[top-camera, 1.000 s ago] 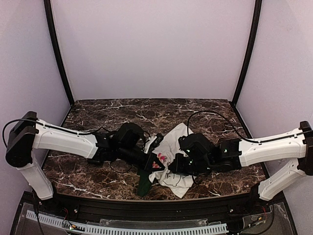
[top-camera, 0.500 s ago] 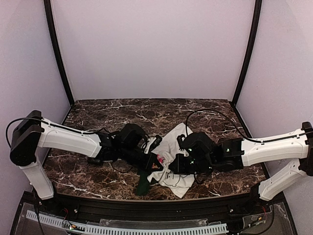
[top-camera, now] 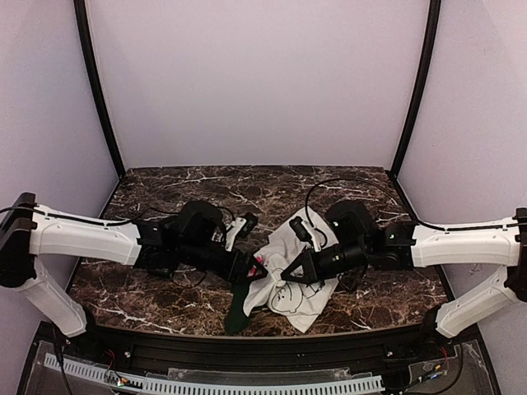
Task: Remove the brooch from the garment
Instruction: Pick up the brooch from the crumpled clothing, then pass from the right arm to the left
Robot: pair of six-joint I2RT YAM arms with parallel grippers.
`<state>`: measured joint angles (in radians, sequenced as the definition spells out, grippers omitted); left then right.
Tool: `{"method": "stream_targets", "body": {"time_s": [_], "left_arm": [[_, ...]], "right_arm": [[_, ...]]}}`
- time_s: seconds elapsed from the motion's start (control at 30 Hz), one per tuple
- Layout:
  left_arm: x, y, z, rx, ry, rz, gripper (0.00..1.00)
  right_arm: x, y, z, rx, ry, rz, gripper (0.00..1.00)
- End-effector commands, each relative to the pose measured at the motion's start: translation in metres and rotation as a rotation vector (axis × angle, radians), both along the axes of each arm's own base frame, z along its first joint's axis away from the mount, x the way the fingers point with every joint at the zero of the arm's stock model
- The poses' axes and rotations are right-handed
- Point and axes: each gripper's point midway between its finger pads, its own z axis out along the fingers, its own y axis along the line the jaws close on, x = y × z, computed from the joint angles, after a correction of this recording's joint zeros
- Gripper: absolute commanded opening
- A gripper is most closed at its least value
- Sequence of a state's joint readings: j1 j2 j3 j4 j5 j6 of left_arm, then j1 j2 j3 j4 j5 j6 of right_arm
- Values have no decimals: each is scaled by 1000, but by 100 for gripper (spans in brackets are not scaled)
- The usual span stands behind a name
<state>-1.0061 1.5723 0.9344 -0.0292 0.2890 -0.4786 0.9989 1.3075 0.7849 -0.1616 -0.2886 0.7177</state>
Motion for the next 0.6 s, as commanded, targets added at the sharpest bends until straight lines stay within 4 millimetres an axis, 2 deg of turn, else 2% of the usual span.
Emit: {"method": "stream_targets", "body": {"time_s": [0.0,0.03,0.13,0.33,0.57], "left_arm": [[10,27,37,-36,-185,51,69],[6,27,39,-48,-187,29,73],[-5,25,43,-62,-201,-49,77],[-28,6,53,-147,-166,-219,64],[-40,-10,60,-213,-135,-321,56]], "right_arm": [[-16,6,24,137,-37,236,0],[-16,6,26,152,-35,263,0],[-21,8,35,195,-32,356,0],[-30,14,40,208,-22,488,0],[-34,18,48,247,-24,537,0]]}}
